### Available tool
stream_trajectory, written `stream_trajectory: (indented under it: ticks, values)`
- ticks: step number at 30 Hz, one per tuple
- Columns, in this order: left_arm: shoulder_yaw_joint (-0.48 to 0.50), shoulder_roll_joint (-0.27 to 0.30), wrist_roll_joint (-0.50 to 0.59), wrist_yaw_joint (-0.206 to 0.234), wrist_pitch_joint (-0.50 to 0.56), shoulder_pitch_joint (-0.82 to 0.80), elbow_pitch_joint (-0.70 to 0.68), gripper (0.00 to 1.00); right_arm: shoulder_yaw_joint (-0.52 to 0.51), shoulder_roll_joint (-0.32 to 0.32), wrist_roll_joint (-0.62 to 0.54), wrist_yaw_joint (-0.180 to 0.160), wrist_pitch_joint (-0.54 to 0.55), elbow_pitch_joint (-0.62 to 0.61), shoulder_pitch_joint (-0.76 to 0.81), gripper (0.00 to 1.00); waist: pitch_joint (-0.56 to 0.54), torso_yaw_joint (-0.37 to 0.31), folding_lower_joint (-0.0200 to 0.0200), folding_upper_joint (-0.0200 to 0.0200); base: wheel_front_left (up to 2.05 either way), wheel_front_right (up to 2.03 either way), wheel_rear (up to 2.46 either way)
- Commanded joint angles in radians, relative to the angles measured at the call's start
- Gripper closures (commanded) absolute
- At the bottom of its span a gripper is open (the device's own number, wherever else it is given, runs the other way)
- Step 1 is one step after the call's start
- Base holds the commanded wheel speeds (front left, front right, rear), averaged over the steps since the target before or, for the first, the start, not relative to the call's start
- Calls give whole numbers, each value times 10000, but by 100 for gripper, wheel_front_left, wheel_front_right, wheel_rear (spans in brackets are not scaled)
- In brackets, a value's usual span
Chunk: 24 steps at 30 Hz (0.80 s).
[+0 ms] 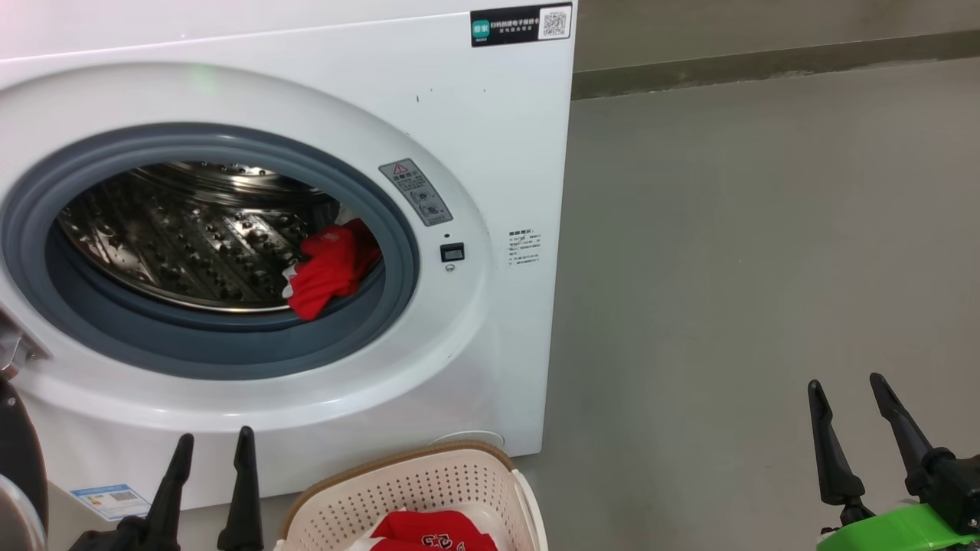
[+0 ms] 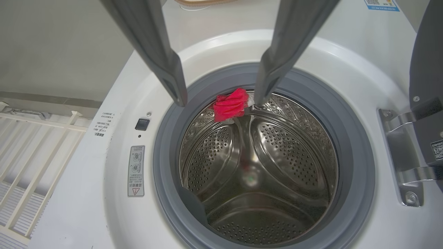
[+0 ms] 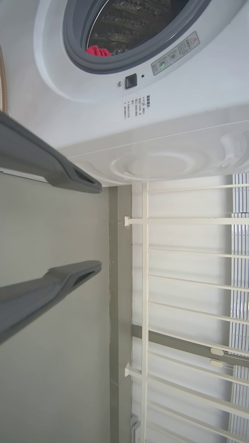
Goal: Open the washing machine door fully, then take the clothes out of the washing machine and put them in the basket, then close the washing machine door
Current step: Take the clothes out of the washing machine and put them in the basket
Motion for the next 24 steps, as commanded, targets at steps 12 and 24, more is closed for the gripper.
stream_trajectory:
  ticks: [12, 24]
  values:
    - [-100, 143, -362, 207, -120, -961, 304, 0, 389, -417, 145, 33, -65, -287, -291, 0, 540, -25, 0, 0, 0, 0, 0]
    - [81, 143, -396, 306, -120, -3731, 1886, 0, 572, -641, 297, 33, -65, -456, -1157, 0, 2243, 24, 0, 0, 0, 0, 0]
